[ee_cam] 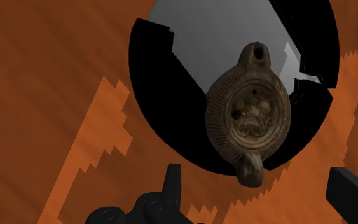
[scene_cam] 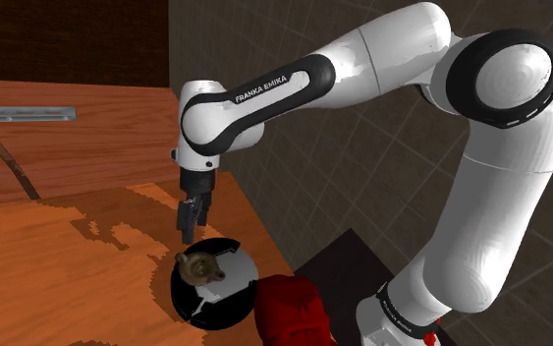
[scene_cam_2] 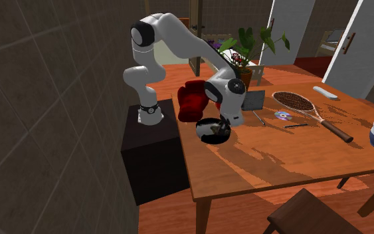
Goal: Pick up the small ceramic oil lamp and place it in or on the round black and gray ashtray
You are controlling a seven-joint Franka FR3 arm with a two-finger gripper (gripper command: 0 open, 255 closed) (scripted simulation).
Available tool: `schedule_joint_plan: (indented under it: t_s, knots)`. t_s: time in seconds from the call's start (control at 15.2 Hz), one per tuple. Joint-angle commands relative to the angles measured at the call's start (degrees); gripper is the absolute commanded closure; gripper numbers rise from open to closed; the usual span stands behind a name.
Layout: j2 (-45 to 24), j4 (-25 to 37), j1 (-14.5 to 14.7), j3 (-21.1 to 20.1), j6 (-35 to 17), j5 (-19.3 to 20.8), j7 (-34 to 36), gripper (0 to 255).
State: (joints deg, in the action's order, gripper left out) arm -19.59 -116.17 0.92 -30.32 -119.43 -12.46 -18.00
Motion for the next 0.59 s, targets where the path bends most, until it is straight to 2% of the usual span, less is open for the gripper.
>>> schedule_joint_plan:
  t_s: [0.0,0.07,0.53]
  knots:
    - [1.35,2.03,-0.82,0.09,3.51,-0.16,-0.26,0]
    - [1.78,3.03,-1.1,0.15,4.98,-0.17,-0.29,0]
    - [1.79,3.03,-1.09,0.16,4.98,-0.18,-0.3,0]
